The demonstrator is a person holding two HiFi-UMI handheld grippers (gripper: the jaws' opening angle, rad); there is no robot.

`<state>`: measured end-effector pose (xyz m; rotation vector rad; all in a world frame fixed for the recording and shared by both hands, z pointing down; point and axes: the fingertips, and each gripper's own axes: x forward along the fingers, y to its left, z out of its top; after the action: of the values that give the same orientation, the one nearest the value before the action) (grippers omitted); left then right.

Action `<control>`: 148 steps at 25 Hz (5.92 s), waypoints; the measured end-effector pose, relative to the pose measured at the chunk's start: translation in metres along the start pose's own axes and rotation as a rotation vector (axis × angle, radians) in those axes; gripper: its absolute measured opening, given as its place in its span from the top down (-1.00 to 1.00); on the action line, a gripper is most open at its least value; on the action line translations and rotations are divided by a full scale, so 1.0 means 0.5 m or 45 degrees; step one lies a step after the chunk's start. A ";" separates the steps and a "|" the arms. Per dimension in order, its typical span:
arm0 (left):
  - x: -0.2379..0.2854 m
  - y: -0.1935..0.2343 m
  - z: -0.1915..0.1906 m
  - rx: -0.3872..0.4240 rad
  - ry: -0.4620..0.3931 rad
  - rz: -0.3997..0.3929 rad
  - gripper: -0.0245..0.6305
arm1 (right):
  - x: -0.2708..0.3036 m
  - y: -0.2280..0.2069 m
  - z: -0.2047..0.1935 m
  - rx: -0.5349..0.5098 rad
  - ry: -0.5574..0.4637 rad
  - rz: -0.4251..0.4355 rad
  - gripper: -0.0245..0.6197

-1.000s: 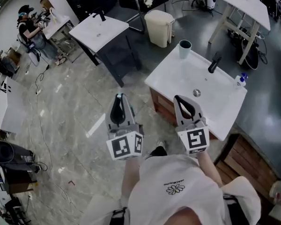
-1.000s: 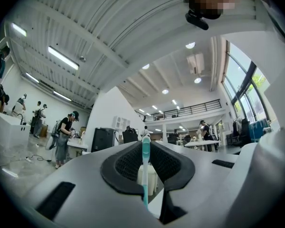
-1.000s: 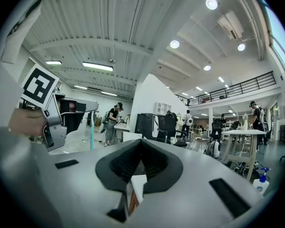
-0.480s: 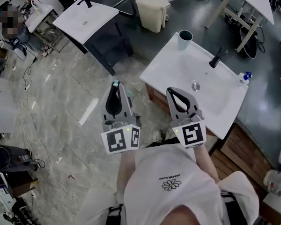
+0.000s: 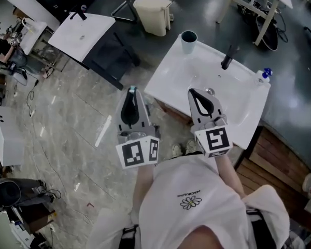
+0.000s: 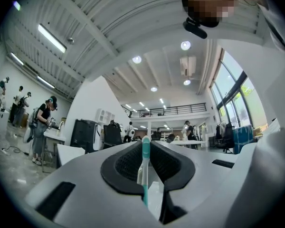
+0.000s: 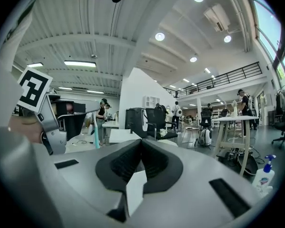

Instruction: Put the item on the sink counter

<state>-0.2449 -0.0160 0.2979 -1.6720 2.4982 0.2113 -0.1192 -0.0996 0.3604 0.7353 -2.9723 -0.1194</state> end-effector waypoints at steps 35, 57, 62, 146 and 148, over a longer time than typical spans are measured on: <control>0.275 -0.239 -0.099 -0.128 0.030 -0.717 0.74 | -0.026 -0.236 -0.032 -0.117 0.107 -0.684 0.89; 0.371 -0.233 -0.063 -0.096 -0.051 -0.720 0.75 | 0.003 -0.250 -0.038 -0.048 0.049 -0.695 0.89; 0.450 -0.234 -0.028 -0.150 -0.104 -0.748 0.75 | -0.006 -0.251 -0.047 -0.031 0.108 -0.730 0.89; 0.630 -0.281 -0.144 -0.021 0.001 -0.850 0.76 | -0.012 -0.289 -0.051 -0.181 0.214 -0.774 0.89; 0.615 -0.292 -0.079 -0.054 -0.044 -0.870 0.81 | -0.011 -0.299 -0.022 -0.182 0.159 -0.780 0.89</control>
<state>-0.2276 -0.3575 0.2738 -2.3804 1.7615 0.2114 -0.0444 -0.2295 0.3568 1.5333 -2.4887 -0.3010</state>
